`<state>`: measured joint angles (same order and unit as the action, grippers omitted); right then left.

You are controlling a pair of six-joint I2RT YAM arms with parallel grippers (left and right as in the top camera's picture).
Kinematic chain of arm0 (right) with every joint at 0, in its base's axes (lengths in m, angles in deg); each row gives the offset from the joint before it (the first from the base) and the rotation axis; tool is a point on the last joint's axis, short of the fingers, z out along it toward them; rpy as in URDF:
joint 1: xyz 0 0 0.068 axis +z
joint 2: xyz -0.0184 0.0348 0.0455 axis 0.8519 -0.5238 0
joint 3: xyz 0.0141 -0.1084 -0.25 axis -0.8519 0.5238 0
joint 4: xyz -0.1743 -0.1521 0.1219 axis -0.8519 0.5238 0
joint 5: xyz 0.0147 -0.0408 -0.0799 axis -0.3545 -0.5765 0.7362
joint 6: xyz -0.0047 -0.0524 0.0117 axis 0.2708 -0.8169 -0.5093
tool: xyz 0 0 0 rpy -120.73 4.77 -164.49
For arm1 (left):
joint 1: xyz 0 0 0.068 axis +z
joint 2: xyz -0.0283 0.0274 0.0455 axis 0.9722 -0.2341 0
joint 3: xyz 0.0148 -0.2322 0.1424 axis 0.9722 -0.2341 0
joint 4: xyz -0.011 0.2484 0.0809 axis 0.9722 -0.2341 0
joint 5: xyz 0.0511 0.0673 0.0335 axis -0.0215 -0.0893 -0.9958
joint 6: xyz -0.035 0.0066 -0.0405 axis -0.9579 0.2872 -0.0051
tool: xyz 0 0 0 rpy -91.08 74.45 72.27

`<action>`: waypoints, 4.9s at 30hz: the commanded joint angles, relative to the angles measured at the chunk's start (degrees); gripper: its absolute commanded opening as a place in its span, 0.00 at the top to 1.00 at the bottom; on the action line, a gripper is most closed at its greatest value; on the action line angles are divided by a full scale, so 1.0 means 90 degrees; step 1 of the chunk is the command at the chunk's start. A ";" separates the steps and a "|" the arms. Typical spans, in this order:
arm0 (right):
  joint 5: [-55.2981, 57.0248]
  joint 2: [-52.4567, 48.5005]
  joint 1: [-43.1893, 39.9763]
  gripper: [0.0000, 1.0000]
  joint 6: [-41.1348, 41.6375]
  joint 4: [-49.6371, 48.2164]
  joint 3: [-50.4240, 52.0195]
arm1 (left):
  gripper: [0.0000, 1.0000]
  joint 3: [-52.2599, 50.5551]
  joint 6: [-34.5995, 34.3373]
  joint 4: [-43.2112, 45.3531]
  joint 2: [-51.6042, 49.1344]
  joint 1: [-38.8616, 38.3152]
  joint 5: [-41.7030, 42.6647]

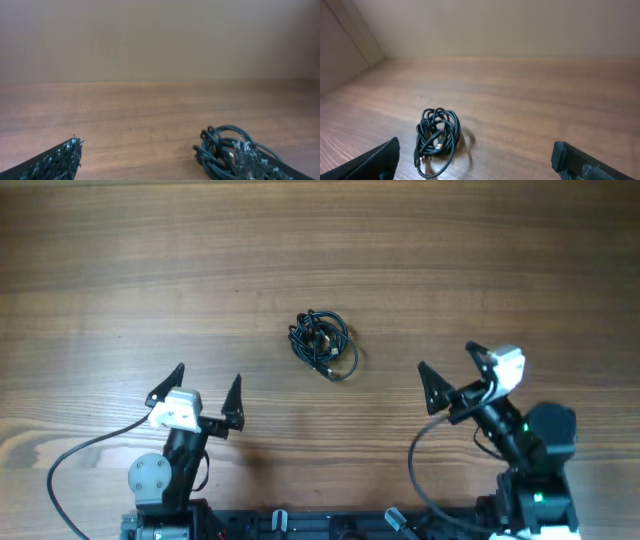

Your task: Untangle cables

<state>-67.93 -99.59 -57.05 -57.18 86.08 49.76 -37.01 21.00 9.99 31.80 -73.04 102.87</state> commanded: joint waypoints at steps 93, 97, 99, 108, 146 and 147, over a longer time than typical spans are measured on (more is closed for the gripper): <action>-0.0508 -0.4422 -0.0070 0.00 0.0206 0.5054 -0.5933 | 0.25 0.7851 -0.1382 -0.2958 -1.2803 -0.2718 0.0231; -0.0510 -0.4422 -0.0070 0.00 0.0204 0.5022 -0.5933 | 0.50 0.7854 -0.1409 -0.2931 -1.2842 -0.2827 0.0112; -0.0510 -0.4422 -0.0070 0.00 0.0204 0.5013 -0.5933 | 0.64 0.7856 -0.1574 -0.2919 -1.2820 -0.2827 0.0114; -0.0950 -0.4422 -0.0066 0.00 0.0231 0.4847 -0.5933 | 0.85 0.7907 -0.3424 -0.3446 -1.0868 -0.2820 0.0532; -0.3237 -0.5557 -0.0063 0.77 -0.0058 0.4340 -0.5935 | 0.96 0.7900 -0.3456 -0.2052 -0.9763 -0.2616 0.2880; -0.3235 -0.5542 -0.0066 0.82 -0.0017 0.4308 -0.5935 | 0.96 0.7900 -0.3458 -0.2137 -0.9763 -0.2616 0.2688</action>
<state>-95.17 -149.40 -57.53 -57.90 125.21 -2.74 33.61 -9.16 -8.81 -57.04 -96.75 128.53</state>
